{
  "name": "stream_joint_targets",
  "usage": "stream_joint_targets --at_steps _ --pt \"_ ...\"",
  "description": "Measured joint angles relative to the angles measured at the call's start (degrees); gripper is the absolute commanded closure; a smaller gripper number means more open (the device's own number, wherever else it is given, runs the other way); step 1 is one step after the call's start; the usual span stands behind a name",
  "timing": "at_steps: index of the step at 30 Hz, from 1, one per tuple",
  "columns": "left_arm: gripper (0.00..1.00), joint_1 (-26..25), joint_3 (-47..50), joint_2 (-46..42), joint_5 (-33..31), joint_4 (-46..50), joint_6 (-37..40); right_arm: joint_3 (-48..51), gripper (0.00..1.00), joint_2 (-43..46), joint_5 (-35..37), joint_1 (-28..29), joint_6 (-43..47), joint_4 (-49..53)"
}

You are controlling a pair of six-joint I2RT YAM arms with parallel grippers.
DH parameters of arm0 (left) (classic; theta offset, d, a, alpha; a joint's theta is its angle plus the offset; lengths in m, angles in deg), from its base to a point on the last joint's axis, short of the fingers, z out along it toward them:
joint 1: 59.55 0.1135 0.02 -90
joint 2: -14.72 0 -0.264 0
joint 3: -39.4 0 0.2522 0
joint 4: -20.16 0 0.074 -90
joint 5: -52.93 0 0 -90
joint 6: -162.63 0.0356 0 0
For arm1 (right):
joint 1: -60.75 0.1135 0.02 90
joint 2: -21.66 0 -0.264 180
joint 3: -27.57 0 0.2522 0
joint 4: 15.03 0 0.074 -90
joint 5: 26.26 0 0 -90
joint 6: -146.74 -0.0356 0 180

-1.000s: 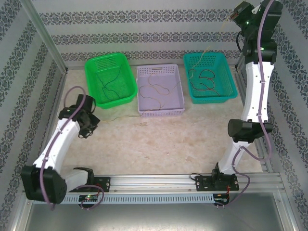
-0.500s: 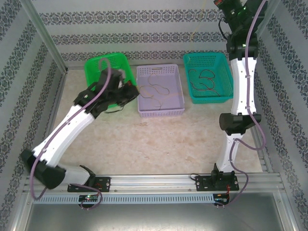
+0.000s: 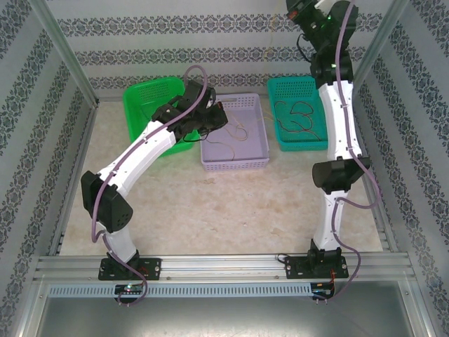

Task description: Untangle the cables

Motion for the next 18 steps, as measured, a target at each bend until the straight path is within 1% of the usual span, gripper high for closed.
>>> stream_joint_targets --at_steps 5,9,13,18 --pt "1.0 0.0 0.04 0.0 -0.68 1.31 0.72 4.37 1.0 1.88 -0.15 2.82 2.58 0.44" --pt "1.0 0.0 1.95 -0.02 -0.61 1.42 0.7 8.79 1.0 3.91 -0.11 4.52 4.66 0.76" --pt "1.0 0.0 5.46 0.63 0.24 1.51 0.72 16.06 1.0 7.1 0.68 6.16 6.88 1.18" --pt "1.0 0.0 5.6 4.24 0.7 1.46 1.11 26.03 1.0 10.82 2.49 7.8 9.57 1.4"
